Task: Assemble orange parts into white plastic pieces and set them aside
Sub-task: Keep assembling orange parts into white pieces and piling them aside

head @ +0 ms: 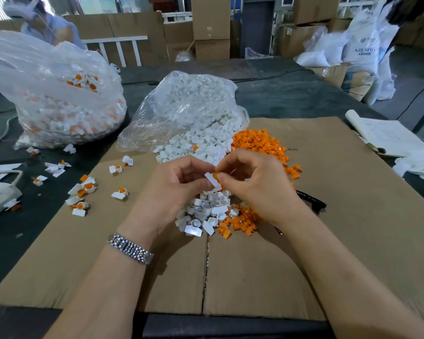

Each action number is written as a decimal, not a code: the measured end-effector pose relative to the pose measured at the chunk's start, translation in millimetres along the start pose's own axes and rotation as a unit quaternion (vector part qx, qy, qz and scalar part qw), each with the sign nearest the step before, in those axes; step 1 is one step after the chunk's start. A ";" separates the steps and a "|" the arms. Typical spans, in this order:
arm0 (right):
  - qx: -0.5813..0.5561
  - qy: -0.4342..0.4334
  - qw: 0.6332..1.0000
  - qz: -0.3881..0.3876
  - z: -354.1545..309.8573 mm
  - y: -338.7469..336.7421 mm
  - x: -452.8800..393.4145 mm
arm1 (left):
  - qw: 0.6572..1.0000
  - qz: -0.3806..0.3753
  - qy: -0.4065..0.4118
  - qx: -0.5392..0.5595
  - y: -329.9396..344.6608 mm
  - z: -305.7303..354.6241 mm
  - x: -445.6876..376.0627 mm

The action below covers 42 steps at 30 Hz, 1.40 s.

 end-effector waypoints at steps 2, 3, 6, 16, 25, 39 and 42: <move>0.007 0.006 1.000 0.005 1.4 1.8 0.7 | 0.997 0.030 0.017 -0.065 0.8 0.3 0.3; 0.012 0.010 1.000 0.006 2.0 2.6 0.9 | 0.995 0.039 0.027 -0.088 2.0 1.2 0.5; -0.014 0.026 1.000 -0.004 4.3 0.8 0.3 | 0.999 0.019 0.027 -0.042 6.3 1.6 -0.6; -0.057 0.019 0.997 -0.040 5.1 -6.1 0.0 | 0.998 -0.024 0.002 0.054 2.7 -1.1 -1.7; 0.003 -0.007 1.000 -0.009 2.6 -5.8 -0.4 | 0.999 0.023 0.028 0.038 4.8 2.0 -1.0; 0.087 -0.050 0.995 -0.003 -0.1 -1.8 -2.8 | 0.966 0.011 -0.095 0.238 2.7 -10.0 -8.5; 0.097 -0.054 0.994 -0.014 -0.8 0.7 -2.3 | 0.968 0.023 -0.093 0.231 4.9 -10.7 -9.2</move>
Point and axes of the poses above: each hand's wrist, its own x-axis away from the middle knuckle, its own y-axis out of the palm, z = x × y, the point moved 4 cm from there along -x, towards the middle knuckle, and after that the axes turned 9 degrees about -y, right-handed, at the moved point
